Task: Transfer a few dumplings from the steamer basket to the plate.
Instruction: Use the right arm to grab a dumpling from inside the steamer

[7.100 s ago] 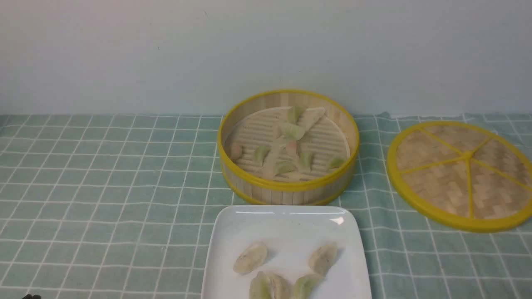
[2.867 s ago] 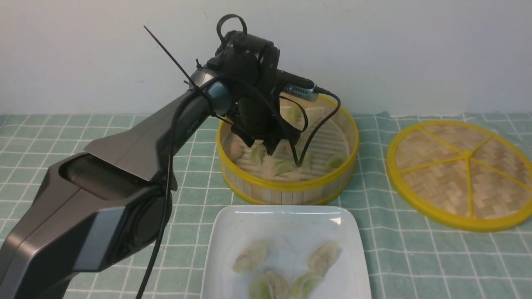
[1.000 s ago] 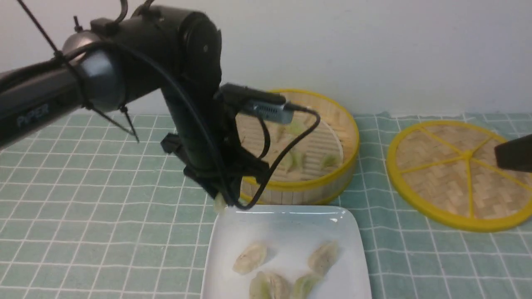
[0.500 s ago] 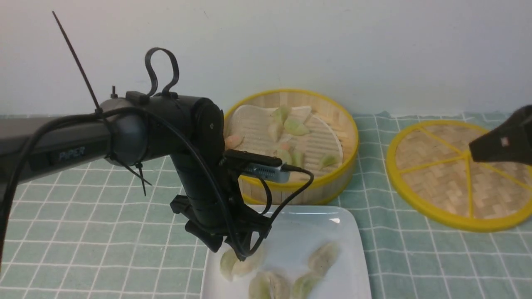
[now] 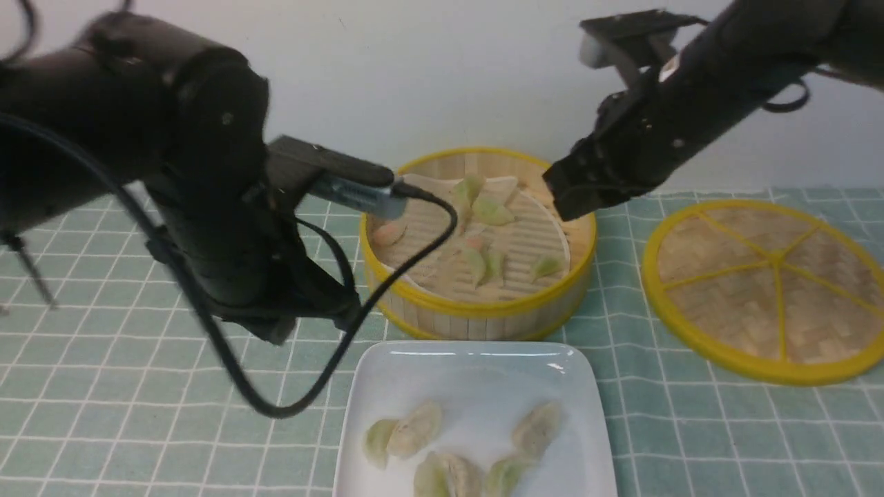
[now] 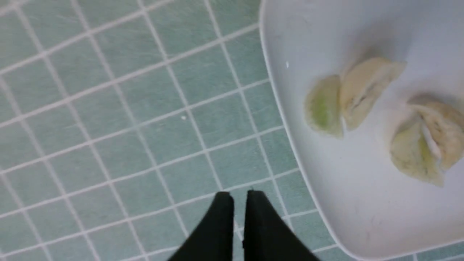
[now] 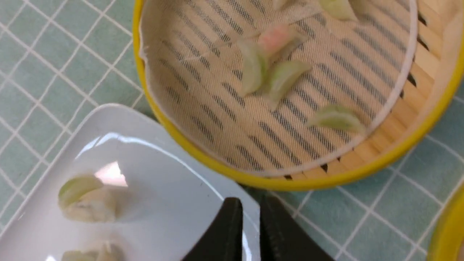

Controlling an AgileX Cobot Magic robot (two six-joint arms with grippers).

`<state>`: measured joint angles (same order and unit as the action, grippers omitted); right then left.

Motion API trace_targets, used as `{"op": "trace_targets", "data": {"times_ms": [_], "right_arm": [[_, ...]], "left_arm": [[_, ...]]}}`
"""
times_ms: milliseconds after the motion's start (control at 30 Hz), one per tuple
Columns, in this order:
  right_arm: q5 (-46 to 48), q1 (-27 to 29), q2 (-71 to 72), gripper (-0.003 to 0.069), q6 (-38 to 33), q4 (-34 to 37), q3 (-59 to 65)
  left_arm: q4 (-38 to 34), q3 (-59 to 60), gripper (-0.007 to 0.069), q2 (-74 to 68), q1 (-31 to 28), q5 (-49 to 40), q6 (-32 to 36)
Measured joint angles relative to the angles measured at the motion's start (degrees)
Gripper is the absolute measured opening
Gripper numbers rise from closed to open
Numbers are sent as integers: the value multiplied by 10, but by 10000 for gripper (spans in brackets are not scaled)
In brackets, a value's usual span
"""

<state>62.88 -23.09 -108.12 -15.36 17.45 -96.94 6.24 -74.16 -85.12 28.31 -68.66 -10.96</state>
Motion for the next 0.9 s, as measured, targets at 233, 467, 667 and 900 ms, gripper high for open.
{"op": "trace_targets", "data": {"times_ms": [233, 467, 667, 900], "right_arm": [[-34, -31, -138, 317, 1, -54, -100], [-77, -44, -235, 440, 1, -84, -150], [-93, -51, -255, 435, 2, -97, -160], [-87, -54, -246, 165, 2, -105, -168]], "left_arm": [[9, 54, -6, 164, 0, -16, -24], [37, 109, -6, 269, 0, -27, -40], [92, 116, -6, 306, 0, -32, -76], [121, 116, -6, 315, 0, -32, -90]]}}
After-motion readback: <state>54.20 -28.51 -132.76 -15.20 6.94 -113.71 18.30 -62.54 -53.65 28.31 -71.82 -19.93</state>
